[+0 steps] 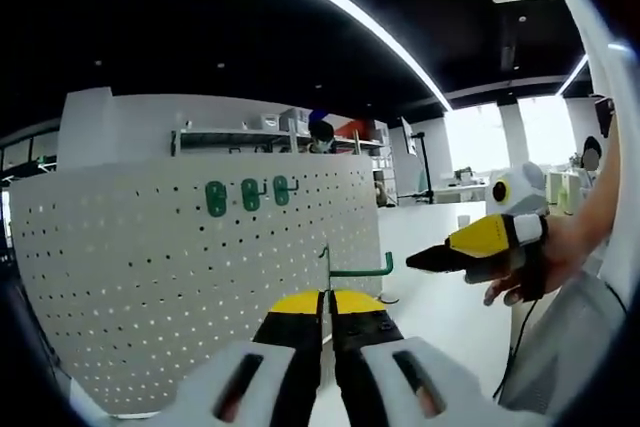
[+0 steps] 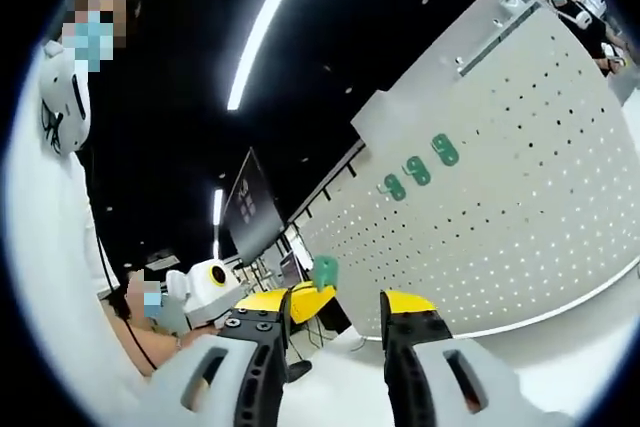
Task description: Insert the hook assembly into the mounting plate slot until the hook locks in place.
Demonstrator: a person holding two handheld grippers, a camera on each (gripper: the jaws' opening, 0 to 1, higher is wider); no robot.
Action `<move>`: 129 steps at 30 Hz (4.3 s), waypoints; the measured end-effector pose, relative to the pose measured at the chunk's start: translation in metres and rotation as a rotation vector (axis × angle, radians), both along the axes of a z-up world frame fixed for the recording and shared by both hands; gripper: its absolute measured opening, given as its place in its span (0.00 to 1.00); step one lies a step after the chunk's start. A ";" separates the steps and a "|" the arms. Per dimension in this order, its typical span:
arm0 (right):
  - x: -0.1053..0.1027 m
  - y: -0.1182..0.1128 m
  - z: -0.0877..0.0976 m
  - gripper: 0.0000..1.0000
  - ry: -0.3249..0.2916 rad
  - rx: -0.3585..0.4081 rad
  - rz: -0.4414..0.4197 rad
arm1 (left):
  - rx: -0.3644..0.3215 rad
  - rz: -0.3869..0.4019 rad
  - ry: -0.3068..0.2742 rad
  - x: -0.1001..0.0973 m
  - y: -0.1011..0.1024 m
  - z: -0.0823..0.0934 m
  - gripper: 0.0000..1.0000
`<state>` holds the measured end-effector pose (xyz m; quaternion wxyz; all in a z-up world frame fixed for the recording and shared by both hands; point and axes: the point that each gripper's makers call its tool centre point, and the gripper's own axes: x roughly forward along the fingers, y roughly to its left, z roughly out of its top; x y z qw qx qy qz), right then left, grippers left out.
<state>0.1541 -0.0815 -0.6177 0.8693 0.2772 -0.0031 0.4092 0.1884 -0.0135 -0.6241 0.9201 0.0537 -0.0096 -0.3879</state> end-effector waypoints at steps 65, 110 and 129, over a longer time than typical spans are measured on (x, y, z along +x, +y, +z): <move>0.036 0.061 0.009 0.02 0.090 0.073 0.026 | 0.004 0.058 -0.012 0.002 0.003 0.003 0.02; 0.034 0.059 0.010 0.00 0.125 0.114 0.022 | 0.006 0.027 0.087 -0.003 -0.001 -0.012 0.32; 0.033 0.066 0.015 0.00 -0.128 -0.385 -0.093 | 0.011 0.026 0.146 -0.003 -0.003 -0.023 0.46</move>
